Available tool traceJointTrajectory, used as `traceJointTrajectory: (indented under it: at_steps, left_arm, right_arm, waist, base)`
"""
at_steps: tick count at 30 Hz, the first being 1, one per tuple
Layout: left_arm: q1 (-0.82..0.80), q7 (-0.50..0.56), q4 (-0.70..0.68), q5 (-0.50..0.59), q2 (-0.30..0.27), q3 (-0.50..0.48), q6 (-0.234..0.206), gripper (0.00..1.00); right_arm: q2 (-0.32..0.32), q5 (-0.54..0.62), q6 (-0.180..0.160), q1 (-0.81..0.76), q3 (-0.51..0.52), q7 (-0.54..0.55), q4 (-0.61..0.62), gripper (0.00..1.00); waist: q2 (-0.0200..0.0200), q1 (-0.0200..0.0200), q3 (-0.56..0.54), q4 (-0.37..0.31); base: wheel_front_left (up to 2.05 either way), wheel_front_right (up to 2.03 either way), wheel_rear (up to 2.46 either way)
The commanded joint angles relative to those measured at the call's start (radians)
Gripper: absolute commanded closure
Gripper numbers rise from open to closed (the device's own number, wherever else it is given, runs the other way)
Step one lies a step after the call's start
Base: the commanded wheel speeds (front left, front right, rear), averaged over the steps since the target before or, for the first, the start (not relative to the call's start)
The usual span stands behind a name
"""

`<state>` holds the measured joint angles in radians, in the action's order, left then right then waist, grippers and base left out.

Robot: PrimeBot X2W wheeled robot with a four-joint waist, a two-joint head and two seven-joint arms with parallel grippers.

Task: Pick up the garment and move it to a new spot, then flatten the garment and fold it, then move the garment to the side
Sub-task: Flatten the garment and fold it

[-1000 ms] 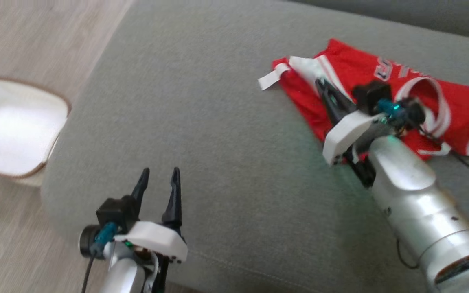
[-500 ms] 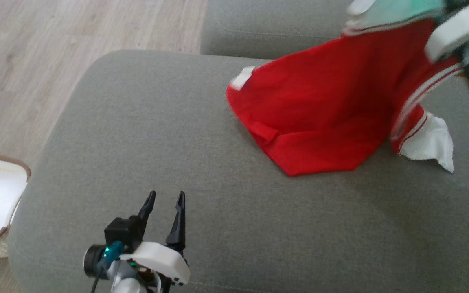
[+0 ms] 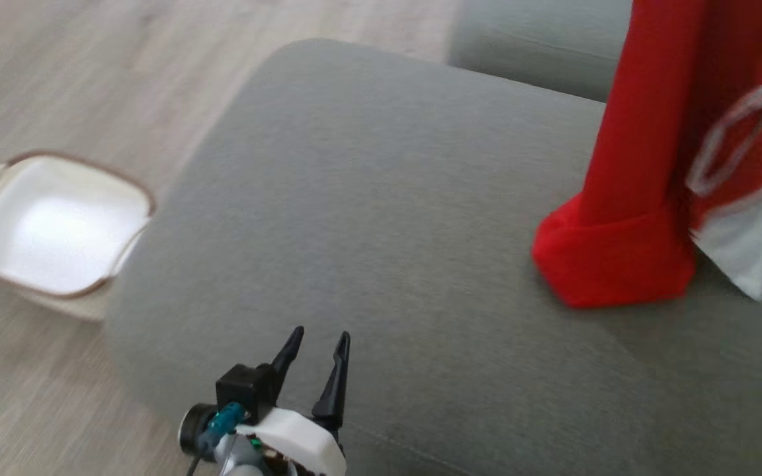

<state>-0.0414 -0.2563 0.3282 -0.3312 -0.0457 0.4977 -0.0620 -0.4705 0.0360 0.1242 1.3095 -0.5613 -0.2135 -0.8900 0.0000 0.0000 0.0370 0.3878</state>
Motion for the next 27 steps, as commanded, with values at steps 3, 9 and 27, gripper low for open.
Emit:
traceJointTrajectory:
  at_steps: [3,9,27]
  left_arm:
    - [-0.019,-0.006,-0.045,0.003,-0.004,-0.049,-0.025,0.00]
    - [0.000,-0.006,-0.063,0.017,-0.004,-0.088,-0.037,0.00]
    - [-0.068,-0.006,-0.031,0.056,-0.004,-0.090,0.023,0.00]
  right_arm:
    - [0.027,0.065,0.007,0.135,-0.002,-0.037,0.011,1.00]
    - [0.012,0.107,0.007,0.178,0.034,-0.047,0.050,1.00]
    - [-0.044,-0.102,0.007,-0.778,0.390,-0.048,0.049,0.36]
  waist:
    - [0.0000,0.0000,0.017,0.113]
    - [0.0000,0.0000,0.007,0.116]
    - [0.0000,0.0000,0.085,-0.131]
  base:
    - [0.00,0.00,0.00]
    - [0.00,0.00,0.00]
    - [0.00,0.00,0.00]
